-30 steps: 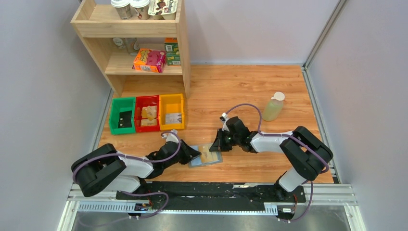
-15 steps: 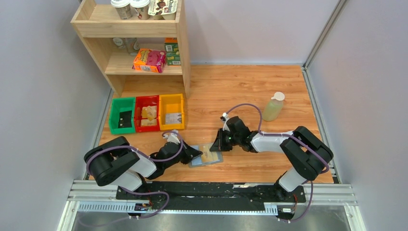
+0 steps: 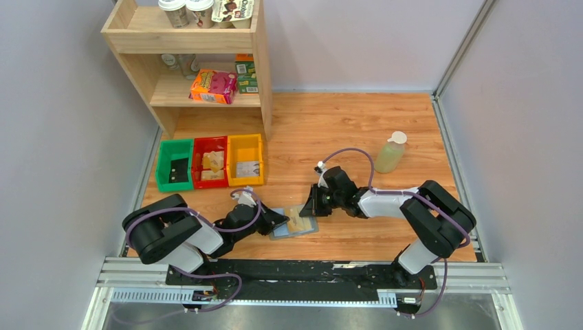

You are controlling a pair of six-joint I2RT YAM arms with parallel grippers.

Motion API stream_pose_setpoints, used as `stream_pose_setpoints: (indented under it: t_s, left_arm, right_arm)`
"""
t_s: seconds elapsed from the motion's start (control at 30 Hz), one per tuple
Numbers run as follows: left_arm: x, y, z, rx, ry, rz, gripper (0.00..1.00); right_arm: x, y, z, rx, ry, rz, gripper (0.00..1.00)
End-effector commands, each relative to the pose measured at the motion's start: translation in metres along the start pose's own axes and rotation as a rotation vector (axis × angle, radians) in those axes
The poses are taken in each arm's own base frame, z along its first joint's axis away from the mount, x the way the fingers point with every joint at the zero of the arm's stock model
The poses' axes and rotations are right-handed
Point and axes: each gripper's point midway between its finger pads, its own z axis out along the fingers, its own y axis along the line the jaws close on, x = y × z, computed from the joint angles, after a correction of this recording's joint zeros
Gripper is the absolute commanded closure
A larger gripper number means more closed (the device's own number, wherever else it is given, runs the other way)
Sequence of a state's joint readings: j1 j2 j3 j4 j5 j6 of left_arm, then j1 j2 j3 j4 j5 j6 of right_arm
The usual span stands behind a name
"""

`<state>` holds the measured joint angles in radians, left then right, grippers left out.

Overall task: Take the credit cards out of the card holder
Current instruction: Remove the credit card from the card holder.

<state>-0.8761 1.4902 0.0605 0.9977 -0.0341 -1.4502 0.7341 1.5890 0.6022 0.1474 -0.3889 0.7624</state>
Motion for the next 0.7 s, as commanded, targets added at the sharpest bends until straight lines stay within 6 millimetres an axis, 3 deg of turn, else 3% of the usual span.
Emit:
stream_pose_setpoints:
  t_s: [0.0, 0.33, 0.6, 0.67]
  left_arm:
    - [0.001, 0.025, -0.016, -0.042, -0.007, -0.035, 0.99]
    - [0.001, 0.002, -0.013, 0.052, -0.001, -0.032, 0.86]
    - [-0.002, -0.003, -0.016, 0.089, -0.014, -0.049, 0.88]
    - [-0.001, -0.004, -0.016, 0.092, -0.01, -0.05, 0.96]
  right_arm:
    - [0.043, -0.069, -0.005, 0.248, 0.12, 0.047, 1.0]
    - [0.042, -0.068, -0.005, 0.247, 0.118, 0.046, 1.0]
    - [0.041, -0.068, -0.006, 0.249, 0.116, 0.045, 1.0]
    - [0.04, -0.069, -0.006, 0.248, 0.114, 0.047, 1.0]
